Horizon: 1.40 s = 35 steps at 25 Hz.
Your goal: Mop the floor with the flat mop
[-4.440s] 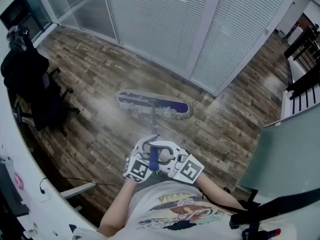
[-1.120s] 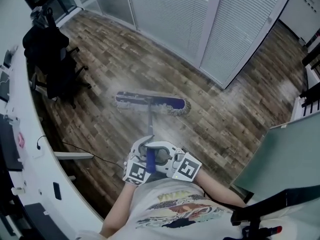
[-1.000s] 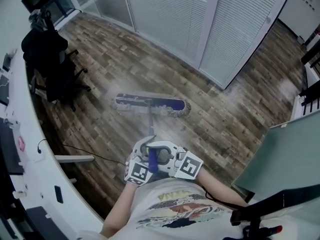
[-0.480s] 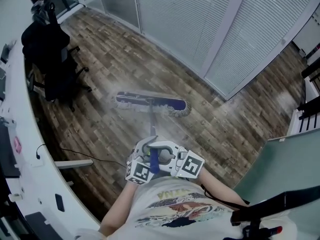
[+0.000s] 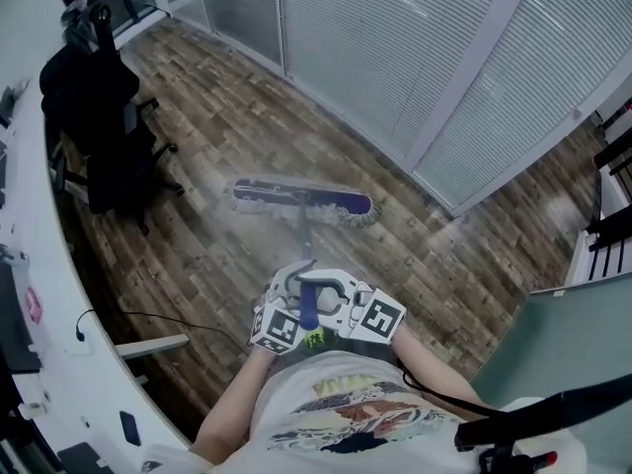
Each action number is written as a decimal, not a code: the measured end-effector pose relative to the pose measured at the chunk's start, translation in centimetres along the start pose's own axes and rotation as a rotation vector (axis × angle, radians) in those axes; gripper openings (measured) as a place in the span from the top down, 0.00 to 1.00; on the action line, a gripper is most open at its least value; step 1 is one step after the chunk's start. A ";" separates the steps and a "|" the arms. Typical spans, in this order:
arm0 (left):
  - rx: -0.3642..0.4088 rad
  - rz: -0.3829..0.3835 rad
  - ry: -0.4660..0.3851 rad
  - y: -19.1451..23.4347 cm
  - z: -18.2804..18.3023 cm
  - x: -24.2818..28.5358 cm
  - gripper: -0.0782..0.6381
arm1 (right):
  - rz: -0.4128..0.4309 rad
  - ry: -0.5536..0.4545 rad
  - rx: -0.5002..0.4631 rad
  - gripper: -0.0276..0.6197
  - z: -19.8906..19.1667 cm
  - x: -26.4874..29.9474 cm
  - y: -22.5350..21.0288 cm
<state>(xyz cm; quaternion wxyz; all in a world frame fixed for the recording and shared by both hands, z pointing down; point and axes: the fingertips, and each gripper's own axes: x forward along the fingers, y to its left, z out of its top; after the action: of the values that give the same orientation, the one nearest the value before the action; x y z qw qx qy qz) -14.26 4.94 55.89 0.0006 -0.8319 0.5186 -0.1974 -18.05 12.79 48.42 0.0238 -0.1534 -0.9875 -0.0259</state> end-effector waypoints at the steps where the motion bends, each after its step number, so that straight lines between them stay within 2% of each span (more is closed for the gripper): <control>1: -0.001 0.001 -0.003 0.9 0.0 0.5 0.75 | 0.002 0.002 -0.003 0.64 -0.1 0.3 -0.9; 7: -0.002 0.003 -0.009 6.8 -0.4 3.0 0.75 | 0.009 0.026 -0.014 0.64 -0.7 2.9 -6.7; 11: -0.003 0.019 0.003 11.2 -0.8 6.2 0.75 | 0.015 0.021 0.001 0.64 -1.1 3.8 -12.1; 23: 0.016 0.030 0.033 30.0 1.3 22.8 0.75 | 0.009 -0.060 0.022 0.64 -0.9 5.0 -37.2; 27: -0.003 0.053 0.038 35.2 1.5 27.1 0.75 | 0.015 -0.068 0.028 0.64 -1.2 5.7 -43.8; 31: -0.017 0.060 0.039 38.3 1.5 28.7 0.74 | 0.012 -0.065 0.051 0.64 -1.2 6.7 -47.1; 35: -0.037 0.056 0.033 38.2 1.4 27.6 0.74 | -0.016 -0.052 0.081 0.64 -0.9 7.4 -46.4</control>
<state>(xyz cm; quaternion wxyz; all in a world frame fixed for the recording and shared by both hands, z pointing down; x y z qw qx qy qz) -36.18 -36.85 55.79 -0.0180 -0.8136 0.5451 -0.2013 -39.17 -29.17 47.68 0.0041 -0.1450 -0.9893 0.0181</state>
